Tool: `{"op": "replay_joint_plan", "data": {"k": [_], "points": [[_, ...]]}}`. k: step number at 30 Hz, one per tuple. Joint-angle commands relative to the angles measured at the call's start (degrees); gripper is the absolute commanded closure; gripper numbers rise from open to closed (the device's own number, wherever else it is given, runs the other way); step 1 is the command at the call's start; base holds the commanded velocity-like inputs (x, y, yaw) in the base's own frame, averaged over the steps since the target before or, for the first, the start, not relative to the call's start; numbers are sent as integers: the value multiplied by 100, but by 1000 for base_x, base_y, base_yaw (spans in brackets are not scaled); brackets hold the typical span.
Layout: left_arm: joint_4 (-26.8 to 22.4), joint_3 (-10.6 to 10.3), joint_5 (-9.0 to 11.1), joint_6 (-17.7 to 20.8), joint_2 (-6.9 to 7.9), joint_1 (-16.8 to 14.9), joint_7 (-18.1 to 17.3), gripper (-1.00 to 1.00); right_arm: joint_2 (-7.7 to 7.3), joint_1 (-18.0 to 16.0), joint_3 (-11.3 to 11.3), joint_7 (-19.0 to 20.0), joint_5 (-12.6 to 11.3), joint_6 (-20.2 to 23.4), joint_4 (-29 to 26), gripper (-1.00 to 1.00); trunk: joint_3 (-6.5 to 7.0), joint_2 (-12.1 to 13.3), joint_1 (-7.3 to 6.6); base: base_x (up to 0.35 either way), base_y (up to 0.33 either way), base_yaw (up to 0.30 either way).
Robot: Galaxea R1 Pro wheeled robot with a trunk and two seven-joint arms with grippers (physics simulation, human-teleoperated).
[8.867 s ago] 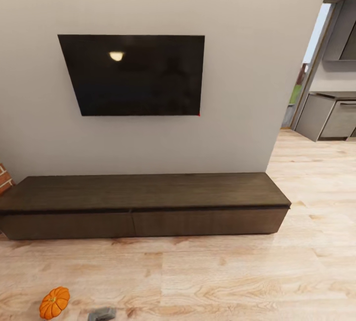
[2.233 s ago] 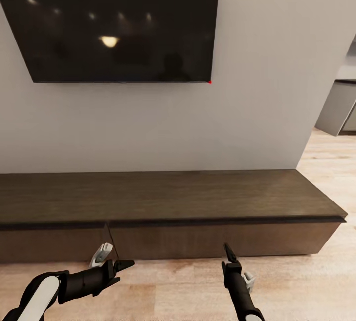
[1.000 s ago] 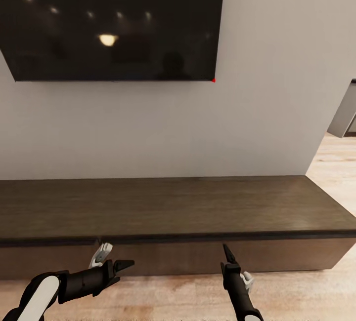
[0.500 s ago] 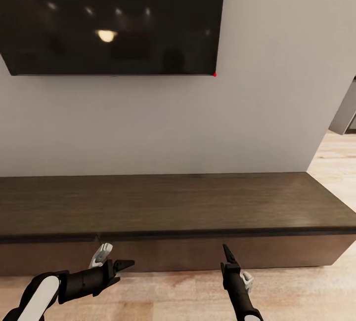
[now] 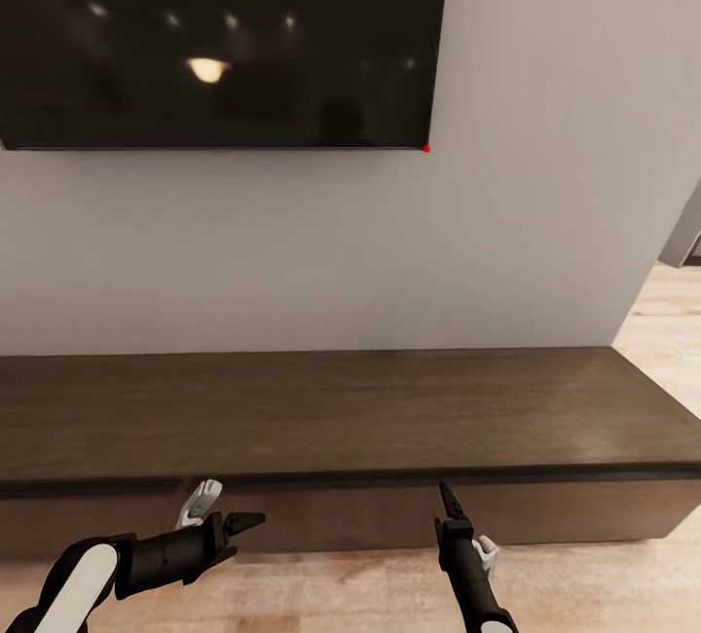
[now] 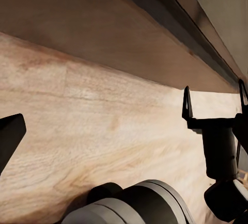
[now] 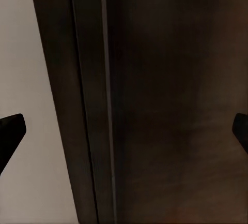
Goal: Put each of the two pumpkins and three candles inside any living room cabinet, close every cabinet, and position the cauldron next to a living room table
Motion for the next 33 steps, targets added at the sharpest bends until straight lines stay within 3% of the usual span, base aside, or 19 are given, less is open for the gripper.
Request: {"op": "replay_joint_plan", "data": {"k": [1,33], "points": [[0,0,0,0,0,0,0,-100,1,0,0,0,0,0,0,-100,0,0,0,185,0,0],[0,0,0,0,0,0,0,-100,2,-5,0,-76,0,4,4,-100,0,0,0,42,0,0]]}}
